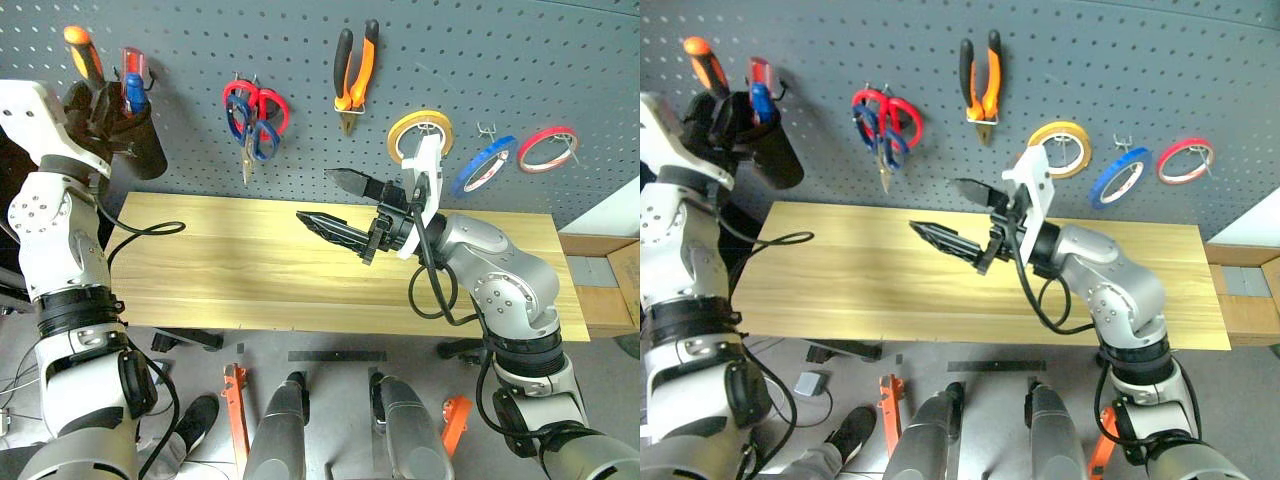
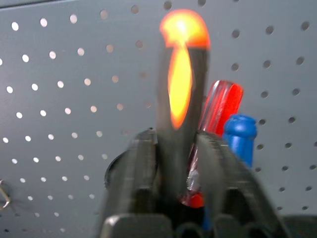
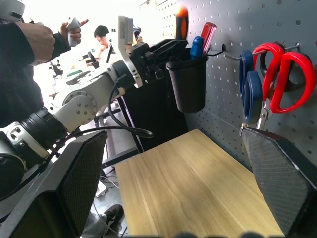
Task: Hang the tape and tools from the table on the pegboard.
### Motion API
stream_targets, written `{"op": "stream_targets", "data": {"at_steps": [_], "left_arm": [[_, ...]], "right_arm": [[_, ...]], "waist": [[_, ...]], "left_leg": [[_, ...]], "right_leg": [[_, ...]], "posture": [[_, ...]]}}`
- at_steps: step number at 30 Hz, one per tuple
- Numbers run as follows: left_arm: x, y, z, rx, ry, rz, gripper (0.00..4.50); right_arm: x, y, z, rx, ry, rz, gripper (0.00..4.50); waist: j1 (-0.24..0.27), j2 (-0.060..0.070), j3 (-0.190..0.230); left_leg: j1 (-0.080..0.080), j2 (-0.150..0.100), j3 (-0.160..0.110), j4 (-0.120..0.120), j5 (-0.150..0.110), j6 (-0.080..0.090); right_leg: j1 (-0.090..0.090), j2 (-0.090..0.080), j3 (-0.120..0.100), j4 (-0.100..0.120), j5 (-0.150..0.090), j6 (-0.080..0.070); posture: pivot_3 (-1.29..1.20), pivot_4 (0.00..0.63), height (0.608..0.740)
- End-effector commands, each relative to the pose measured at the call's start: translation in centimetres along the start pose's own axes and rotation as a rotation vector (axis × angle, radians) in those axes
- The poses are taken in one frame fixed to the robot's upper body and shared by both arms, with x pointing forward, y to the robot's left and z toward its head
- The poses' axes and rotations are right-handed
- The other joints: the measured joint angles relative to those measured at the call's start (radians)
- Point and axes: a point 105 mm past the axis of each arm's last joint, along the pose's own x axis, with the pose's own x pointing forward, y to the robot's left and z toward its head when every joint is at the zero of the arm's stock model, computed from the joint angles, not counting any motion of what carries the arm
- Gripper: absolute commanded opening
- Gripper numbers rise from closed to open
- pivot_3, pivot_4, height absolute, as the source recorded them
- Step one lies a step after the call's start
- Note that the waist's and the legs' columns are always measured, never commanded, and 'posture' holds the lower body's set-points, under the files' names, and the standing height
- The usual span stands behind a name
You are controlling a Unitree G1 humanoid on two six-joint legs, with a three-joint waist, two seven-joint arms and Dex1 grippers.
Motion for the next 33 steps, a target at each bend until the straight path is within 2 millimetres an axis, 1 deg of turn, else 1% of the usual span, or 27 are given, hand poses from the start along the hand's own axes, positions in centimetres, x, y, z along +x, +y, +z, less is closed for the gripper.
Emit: {"op": "stream_targets", "data": {"at_steps": [1, 4, 6, 7, 9, 11, 13, 14, 15, 16, 17, 18, 20, 21, 23, 25, 26, 28, 29, 33], "left_arm": [[-0.6, 0.5, 2.3, 0.028, -0.071, 0.004, 2.74], [-1.5, 0.4, 2.9, 0.040, -0.070, -0.011, 3.78], [-2.6, -0.6, 3.0, -0.010, -0.037, -0.089, 4.47], [-3.4, -1.4, 2.8, -0.052, -0.004, -0.148, 4.49], [-5.9, -4.0, 1.6, -0.138, 0.106, -0.323, 4.49], [-8.7, -6.1, 0.0, -0.184, 0.231, -0.435, 4.49], [-11.5, -7.9, -1.4, -0.212, 0.332, -0.509, 4.49], [-12.8, -8.6, -2.4, -0.212, 0.376, -0.520, 4.49], [-13.7, -9.0, -2.9, -0.207, 0.402, -0.521, 4.49], [-14.9, -9.3, -4.1, -0.205, 0.450, -0.500, 4.49], [-16.0, -9.5, -5.3, -0.222, 0.496, -0.443, 4.49], [-16.7, -9.6, -6.2, -0.232, 0.525, -0.401, 4.49], [-17.7, -10.0, -7.5, -0.244, 0.565, -0.342, 4.49], [-18.1, -10.3, -7.9, -0.243, 0.579, -0.328, 4.49], [-18.8, -11.3, -8.8, -0.256, 0.597, -0.344, 4.49], [-18.9, -11.8, -9.8, -0.254, 0.616, -0.317, 4.49], [-18.9, -12.1, -10.2, -0.259, 0.622, -0.303, 4.49], [-19.2, -13.4, -10.5, -0.287, 0.634, -0.342, 4.49], [-19.3, -13.8, -10.5, -0.292, 0.638, -0.358, 4.49], [-19.5, -14.0, -11.5, -0.255, 0.659, -0.349, 4.49]], "right_arm": [[-0.1, 0.4, 0.9, -0.028, -0.026, 0.011, 4.50], [-0.1, 0.4, 0.9, -0.028, -0.027, 0.014, 4.50], [-0.2, 0.5, 0.9, -0.026, -0.028, 0.017, 4.50], [-0.3, 0.5, 0.9, -0.024, -0.027, 0.018, 4.50], [-0.5, 0.6, 0.7, -0.016, -0.024, 0.024, 4.50], [-0.8, 0.6, 0.6, -0.009, -0.021, 0.029, 4.50], [-1.0, 0.6, 0.4, -0.006, -0.017, 0.024, 4.50], [-1.3, 0.3, 0.2, -0.001, -0.013, 0.008, 4.50], [-1.4, 0.1, 0.1, 0.002, -0.010, -0.004, 4.50], [-1.9, -0.6, -0.5, 0.016, -0.006, -0.056, 4.50], [-2.8, -1.7, -1.7, 0.040, 0.013, -0.131, 4.50], [-3.5, -2.3, -2.7, 0.056, 0.029, -0.181, 4.50], [-5.0, -3.5, -4.6, 0.098, 0.060, -0.280, 4.50], [-5.5, -3.8, -5.2, 0.118, 0.064, -0.311, 4.50], [-6.9, -4.7, -7.2, 0.143, 0.097, -0.399, 4.50], [-8.6, -5.5, -9.1, 0.155, 0.134, -0.480, 4.50], [-9.4, -5.8, -9.8, 0.156, 0.146, -0.515, 4.50], [-10.9, -6.2, -10.5, 0.166, 0.154, -0.571, 4.50], [-11.3, -6.3, -10.8, 0.169, 0.155, -0.585, 4.50], [-13.0, -6.9, -11.6, 0.156, 0.188, -0.640, 4.50]], "waist": [[-0.001, 0.000, -0.001], [-0.003, -0.001, -0.003], [-0.006, -0.001, -0.003], [-0.008, -0.001, -0.004], [-0.015, -0.001, -0.006], [-0.019, 0.000, -0.011], [-0.020, -0.001, -0.013], [-0.020, 0.000, -0.013], [-0.020, -0.001, -0.015], [-0.018, 0.000, -0.016], [-0.017, 0.000, -0.018], [-0.012, 0.001, -0.022], [0.000, 0.001, -0.029], [0.006, 0.001, -0.031], [0.009, 0.002, -0.038], [0.009, 0.003, -0.043], [0.009, 0.003, -0.044], [0.008, 0.007, -0.047], [0.007, 0.008, -0.050], [0.003, 0.011, -0.056]], "left_leg": [[0.000, 0.000, 0.000, 0.000, 0.000, 0.000], [0.000, 0.000, 0.000, 0.000, 0.000, 0.000], [0.000, 0.001, 0.000, 0.000, 0.000, 0.000], [0.000, 0.001, 0.000, 0.000, 0.000, 0.000], [0.000, 0.003, -0.001, 0.000, 0.000, 0.000], [0.001, 0.005, -0.001, -0.001, 0.000, 0.000], [0.002, 0.006, -0.001, -0.002, 0.000, 0.000], [0.002, 0.006, -0.001, -0.002, 0.000, 0.000], [0.002, 0.006, -0.001, -0.002, 0.000, 0.000], [0.003, 0.007, -0.001, -0.001, 0.000, 0.000], [0.004, 0.007, -0.001, -0.001, 0.000, 0.001], [0.006, 0.007, -0.001, -0.001, 0.000, 0.001], [0.011, 0.007, 0.001, -0.002, 0.000, 0.001], [0.012, 0.008, 0.002, -0.002, 0.000, 0.001], [0.012, 0.008, 0.003, -0.002, 0.000, 0.001], [0.015, 0.008, 0.005, -0.002, 0.001, 0.002], [0.016, 0.008, 0.006, -0.002, 0.001, 0.002], [0.021, 0.009, 0.006, -0.002, 0.001, 0.002], [0.021, 0.012, 0.005, -0.002, 0.001, 0.002], [0.021, 0.015, 0.007, -0.003, 0.001, 0.002]], "right_leg": [[0.000, 0.000, 0.000, 0.000, 0.000, 0.000], [0.000, 0.000, 0.000, 0.000, 0.000, 0.000], [0.000, 0.000, 0.000, 0.000, 0.000, 0.000], [0.000, 0.000, 0.001, 0.001, 0.000, 0.000], [-0.001, -0.001, 0.001, 0.001, 0.000, 0.000], [-0.001, -0.002, 0.004, 0.000, 0.000, 0.000], [0.000, -0.001, 0.004, 0.000, 0.000, 0.000], [0.000, -0.001, 0.005, 0.000, 0.000, -0.001], [0.000, -0.001, 0.005, 0.000, 0.000, -0.001], [0.000, -0.001, 0.005, 0.000, 0.000, -0.001], [0.001, 0.000, 0.004, 0.000, -0.001, -0.001], [0.003, 0.000, 0.004, 0.000, -0.001, -0.002], [0.009, 0.000, 0.003, -0.003, -0.001, -0.002], [0.010, 0.000, 0.003, -0.004, -0.002, -0.003], [0.011, 0.001, 0.003, -0.004, -0.002, -0.003], [0.013, 0.001, 0.005, -0.004, -0.002, -0.003], [0.016, 0.001, 0.005, -0.006, -0.004, -0.006], [0.023, 0.001, 0.004, -0.009, -0.005, -0.006], [0.024, 0.003, 0.003, -0.014, -0.004, -0.005], [0.025, 0.006, 0.004, -0.017, -0.003, -0.005]], "posture": [[-0.04, 0.265, 0.740], [-0.04, 0.267, 0.740], [-0.03, 0.268, 0.740], [-0.03, 0.268, 0.740], [-0.02, 0.272, 0.740], [-0.01, 0.272, 0.740], [-0.01, 0.270, 0.740], [-0.01, 0.270, 0.740], [-0.01, 0.270, 0.740], [-0.01, 0.272, 0.740], [-0.01, 0.272, 0.740], [-0.01, 0.272, 0.740], [-0.02, 0.265, 0.740], [-0.02, 0.265, 0.740], [-0.03, 0.256, 0.740], [-0.03, 0.256, 0.740], [-0.03, 0.256, 0.740], [-0.04, 0.253, 0.740], [-0.05, 0.241, 0.740], [-0.05, 0.244, 0.740]]}}
